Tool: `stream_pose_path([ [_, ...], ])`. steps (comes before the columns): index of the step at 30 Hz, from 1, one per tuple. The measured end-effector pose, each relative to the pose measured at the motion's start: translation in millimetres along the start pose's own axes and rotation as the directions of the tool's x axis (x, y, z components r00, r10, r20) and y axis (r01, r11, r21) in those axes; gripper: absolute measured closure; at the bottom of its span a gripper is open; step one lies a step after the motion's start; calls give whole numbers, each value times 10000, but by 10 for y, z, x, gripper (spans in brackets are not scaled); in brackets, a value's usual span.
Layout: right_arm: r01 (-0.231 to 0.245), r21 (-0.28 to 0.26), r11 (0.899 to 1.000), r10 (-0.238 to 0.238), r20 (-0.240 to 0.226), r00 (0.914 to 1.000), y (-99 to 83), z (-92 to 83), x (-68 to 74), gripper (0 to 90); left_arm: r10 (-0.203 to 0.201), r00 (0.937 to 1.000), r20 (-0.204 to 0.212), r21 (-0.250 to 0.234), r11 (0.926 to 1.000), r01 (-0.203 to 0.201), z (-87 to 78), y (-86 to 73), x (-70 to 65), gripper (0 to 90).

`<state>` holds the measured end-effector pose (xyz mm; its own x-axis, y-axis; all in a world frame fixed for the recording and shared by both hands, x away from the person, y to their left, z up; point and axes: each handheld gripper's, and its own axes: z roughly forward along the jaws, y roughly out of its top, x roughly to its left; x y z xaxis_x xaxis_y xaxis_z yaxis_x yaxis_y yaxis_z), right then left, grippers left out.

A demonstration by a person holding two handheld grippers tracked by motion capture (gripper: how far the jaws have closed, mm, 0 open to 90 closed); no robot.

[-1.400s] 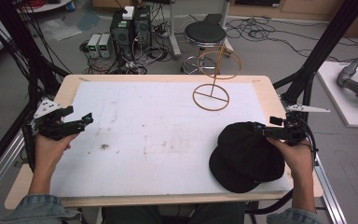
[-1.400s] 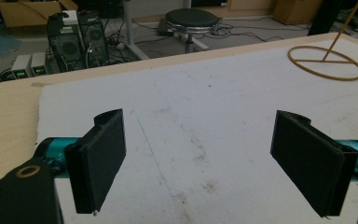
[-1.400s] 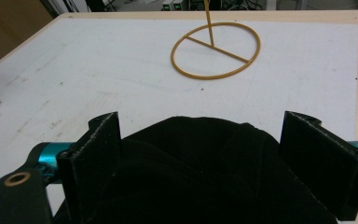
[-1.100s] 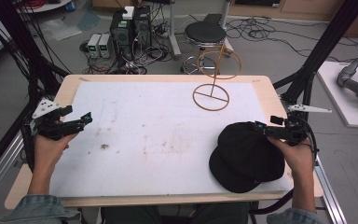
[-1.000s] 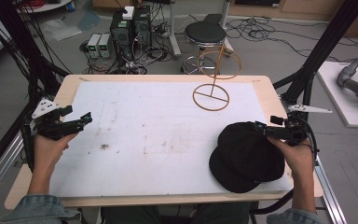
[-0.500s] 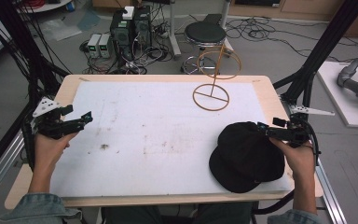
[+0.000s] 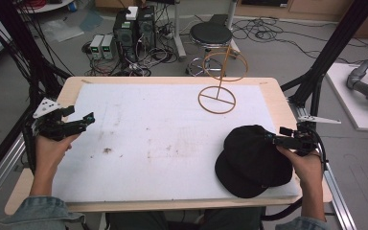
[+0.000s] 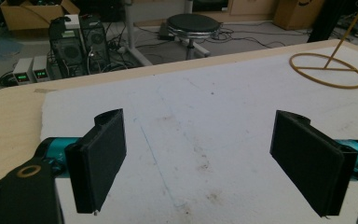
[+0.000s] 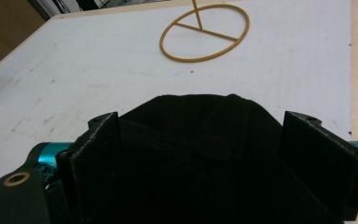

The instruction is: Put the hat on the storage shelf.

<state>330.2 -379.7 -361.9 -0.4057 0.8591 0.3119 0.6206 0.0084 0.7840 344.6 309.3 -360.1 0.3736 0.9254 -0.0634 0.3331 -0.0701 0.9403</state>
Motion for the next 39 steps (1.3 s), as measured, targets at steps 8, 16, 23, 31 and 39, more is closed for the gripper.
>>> stream_pose_path([
  [8, -59, 260, 9996, 65, -232, 9997, -38, 57, -24, 144, -13, 10000, -17, 8, 10000, 13, -1, -1, 1, 187],
  [16, -37, 844, 9964, 72, -405, 9992, -70, 132, -27, 200, 52, 10000, -1, 83, 10000, -52, 14, -4, -15, 188],
  [23, -142, 1311, 9913, 199, -420, 9989, -93, 193, -16, 344, 142, 9999, 33, 74, 9999, -142, 16, -3, -28, 192],
  [31, 185, 1277, 9916, -162, -188, 9997, -92, 177, -4, 594, 160, 9999, 53, 96, 9998, -161, 19, -5, -35, 192],
  [39, 306, 756, 9967, -295, -167, 9994, -65, 149, 32, 673, 182, 9998, 90, 147, 9997, -184, 29, -12, -33, 193],
])
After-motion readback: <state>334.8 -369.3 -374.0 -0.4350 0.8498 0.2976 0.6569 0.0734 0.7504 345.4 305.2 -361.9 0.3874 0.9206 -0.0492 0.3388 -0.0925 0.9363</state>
